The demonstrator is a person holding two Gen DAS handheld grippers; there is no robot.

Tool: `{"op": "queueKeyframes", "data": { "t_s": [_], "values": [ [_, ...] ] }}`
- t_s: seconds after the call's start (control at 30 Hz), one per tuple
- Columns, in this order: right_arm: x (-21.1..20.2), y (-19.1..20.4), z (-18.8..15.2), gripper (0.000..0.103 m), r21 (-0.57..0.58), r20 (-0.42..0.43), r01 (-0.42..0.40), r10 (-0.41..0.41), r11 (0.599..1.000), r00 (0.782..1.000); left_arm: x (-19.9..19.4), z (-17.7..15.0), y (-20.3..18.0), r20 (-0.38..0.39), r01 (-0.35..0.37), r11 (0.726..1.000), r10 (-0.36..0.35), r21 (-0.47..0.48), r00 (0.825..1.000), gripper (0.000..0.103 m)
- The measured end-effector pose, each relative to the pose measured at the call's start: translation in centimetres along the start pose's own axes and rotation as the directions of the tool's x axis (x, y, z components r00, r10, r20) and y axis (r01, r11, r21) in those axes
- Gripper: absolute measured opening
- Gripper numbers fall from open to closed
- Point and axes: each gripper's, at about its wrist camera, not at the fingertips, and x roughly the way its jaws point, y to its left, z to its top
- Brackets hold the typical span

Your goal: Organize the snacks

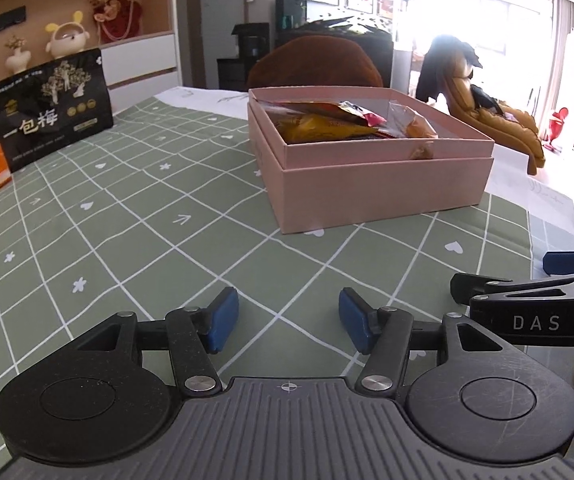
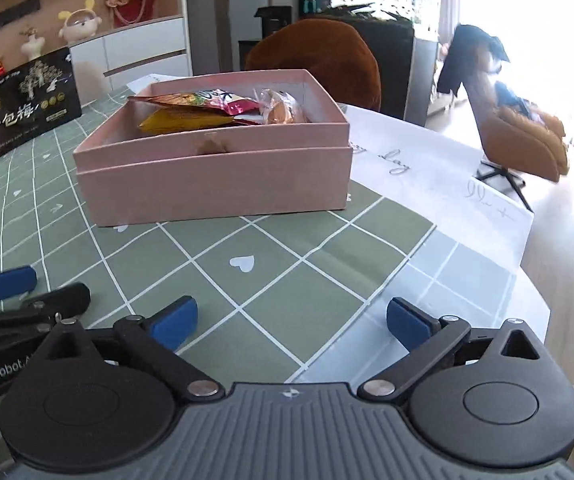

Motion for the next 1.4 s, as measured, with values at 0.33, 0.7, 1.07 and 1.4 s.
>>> {"op": "queueKeyframes", "data": {
  "t_s": [0.33, 0.7, 1.07, 1.4],
  "values": [
    [-0.23, 0.06, -0.74, 0.103, 0.009, 0.041, 0.003, -0.003, 1.000, 0.999, 0.03, -0.05, 0.05, 0.006, -0.001, 1.000, 0.001, -0.004, 1.000, 0.062],
    [-0.24, 0.04, -0.74, 0.103, 0.009, 0.041, 0.003, -0.003, 1.000, 0.999, 0.03, -0.03, 0.03, 0.005, -0.001, 1.000, 0.001, -0.004, 1.000, 0.063],
    [-0.26, 0.03, -0.75, 0.103, 0.010, 0.040, 0.002, -0.003, 1.000, 0.999, 0.03, -0.04, 0.05, 0.006, -0.001, 1.000, 0.001, -0.004, 1.000, 0.063],
    [-0.25, 0.02, -0.76, 0.103, 0.010, 0.041, 0.002, -0.003, 1.000, 0.999, 0.03, -0.04, 0.06, 0.006, -0.001, 1.000, 0.001, -0.004, 1.000, 0.063]
  ]
}}
